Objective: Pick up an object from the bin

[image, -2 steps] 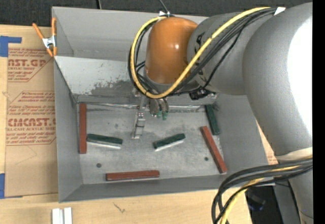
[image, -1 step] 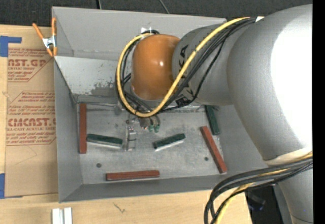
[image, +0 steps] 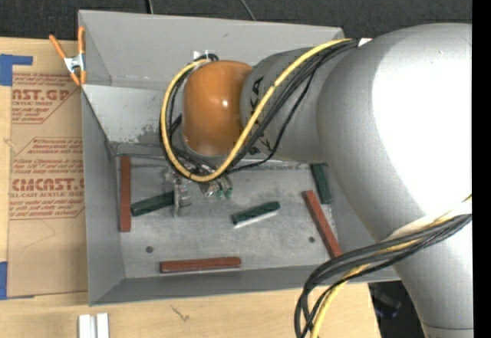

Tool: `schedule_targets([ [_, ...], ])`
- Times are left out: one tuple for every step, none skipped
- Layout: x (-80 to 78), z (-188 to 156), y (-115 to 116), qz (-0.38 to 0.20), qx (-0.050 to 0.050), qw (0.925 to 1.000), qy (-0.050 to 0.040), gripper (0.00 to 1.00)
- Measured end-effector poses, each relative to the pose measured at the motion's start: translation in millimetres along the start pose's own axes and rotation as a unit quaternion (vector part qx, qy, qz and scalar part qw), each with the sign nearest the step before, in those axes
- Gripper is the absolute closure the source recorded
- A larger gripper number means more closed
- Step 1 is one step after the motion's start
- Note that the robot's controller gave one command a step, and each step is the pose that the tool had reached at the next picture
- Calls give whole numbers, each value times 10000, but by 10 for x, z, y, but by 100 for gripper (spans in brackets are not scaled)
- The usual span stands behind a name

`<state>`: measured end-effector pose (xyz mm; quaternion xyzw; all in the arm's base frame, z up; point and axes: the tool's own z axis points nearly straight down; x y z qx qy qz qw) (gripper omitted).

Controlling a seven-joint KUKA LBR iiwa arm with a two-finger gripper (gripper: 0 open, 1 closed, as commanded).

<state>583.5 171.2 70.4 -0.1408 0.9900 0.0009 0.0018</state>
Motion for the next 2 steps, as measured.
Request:
schedule_targets([
  [0, 0, 0, 1, -1, 10000, 0, 100],
  [80, -1338, -115, -292, 3, 9996, 3, 100],
])
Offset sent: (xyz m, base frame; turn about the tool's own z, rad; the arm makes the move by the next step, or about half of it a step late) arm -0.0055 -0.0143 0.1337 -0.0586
